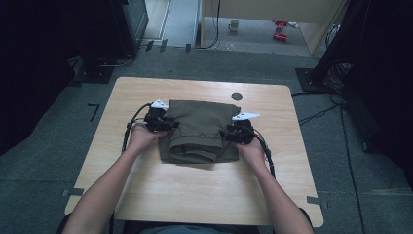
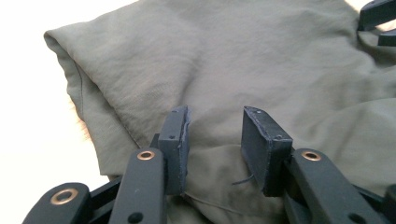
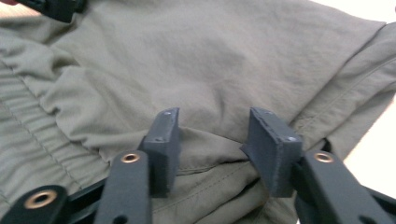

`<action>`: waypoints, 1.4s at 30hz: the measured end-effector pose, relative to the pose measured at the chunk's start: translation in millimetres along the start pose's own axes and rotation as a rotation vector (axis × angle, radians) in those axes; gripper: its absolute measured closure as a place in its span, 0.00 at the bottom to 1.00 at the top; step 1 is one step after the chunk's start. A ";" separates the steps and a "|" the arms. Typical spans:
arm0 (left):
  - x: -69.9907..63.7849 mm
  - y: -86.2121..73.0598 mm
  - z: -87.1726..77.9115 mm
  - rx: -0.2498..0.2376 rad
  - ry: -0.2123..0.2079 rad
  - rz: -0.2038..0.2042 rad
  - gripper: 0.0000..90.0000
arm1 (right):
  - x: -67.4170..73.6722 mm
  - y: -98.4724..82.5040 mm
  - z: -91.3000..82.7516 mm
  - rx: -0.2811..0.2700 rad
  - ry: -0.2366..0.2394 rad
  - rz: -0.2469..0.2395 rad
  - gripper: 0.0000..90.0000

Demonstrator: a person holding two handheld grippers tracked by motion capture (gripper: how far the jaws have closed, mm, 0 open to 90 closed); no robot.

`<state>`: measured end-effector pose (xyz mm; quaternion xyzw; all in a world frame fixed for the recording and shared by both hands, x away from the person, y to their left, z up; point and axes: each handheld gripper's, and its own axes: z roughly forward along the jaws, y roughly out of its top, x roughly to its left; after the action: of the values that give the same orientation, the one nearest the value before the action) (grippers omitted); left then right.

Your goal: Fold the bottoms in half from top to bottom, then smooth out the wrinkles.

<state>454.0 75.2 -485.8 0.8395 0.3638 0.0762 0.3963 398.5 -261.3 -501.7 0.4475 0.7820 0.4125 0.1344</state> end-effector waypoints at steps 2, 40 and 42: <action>-3.7 3.0 -7.7 -0.002 -0.008 -0.005 0.67 | 1.0 1.0 -2.5 -0.012 -0.002 -0.005 0.57; -80.2 -61.3 -28.3 -0.050 -0.127 -0.023 0.72 | 70.9 -32.9 -10.5 0.002 0.052 -0.100 0.71; -81.9 -62.2 -27.8 -0.055 -0.116 -0.029 0.72 | 69.9 -35.8 -8.3 -0.002 0.060 -0.089 0.72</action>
<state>348.9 63.4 -498.7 0.8260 0.3499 0.0317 0.4407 333.2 -218.3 -512.9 0.3995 0.8044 0.4201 0.1298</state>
